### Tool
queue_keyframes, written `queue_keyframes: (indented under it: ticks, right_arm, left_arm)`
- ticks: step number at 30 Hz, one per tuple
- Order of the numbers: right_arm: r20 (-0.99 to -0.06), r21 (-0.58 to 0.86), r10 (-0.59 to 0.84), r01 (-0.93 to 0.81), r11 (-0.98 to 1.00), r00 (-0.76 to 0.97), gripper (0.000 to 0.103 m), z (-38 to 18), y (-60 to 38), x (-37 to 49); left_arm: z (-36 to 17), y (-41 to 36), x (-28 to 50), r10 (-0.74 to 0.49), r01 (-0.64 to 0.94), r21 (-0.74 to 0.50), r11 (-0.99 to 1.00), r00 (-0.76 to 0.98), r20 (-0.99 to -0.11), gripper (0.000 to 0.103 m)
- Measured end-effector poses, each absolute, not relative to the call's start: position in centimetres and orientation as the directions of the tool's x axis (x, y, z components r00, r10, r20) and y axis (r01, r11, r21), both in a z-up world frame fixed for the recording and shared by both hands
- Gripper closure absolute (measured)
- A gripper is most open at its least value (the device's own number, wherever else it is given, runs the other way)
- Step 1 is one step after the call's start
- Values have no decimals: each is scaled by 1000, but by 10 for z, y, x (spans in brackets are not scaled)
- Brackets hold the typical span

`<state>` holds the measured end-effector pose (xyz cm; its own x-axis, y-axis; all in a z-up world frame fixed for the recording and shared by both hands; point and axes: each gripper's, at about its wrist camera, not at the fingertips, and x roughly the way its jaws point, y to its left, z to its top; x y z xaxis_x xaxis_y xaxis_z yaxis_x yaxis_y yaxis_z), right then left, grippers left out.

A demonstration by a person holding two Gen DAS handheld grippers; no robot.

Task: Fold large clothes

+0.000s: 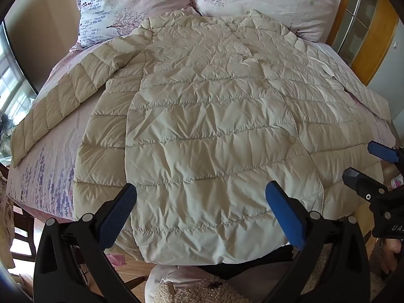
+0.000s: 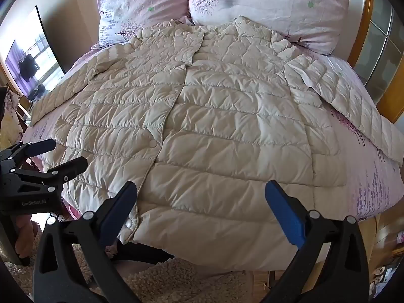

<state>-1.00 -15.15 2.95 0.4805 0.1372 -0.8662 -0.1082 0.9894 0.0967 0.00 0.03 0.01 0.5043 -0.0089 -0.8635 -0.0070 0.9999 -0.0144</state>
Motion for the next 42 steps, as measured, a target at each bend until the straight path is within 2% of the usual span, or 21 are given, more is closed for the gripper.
queue_keyframes:
  ticks: [42]
  right_arm:
    - [-867,106,145,-109,988,476,2,29,-152,-8]
  left_arm:
    - [1,2,1,-8,-10,-16,1000,503,-864,1]
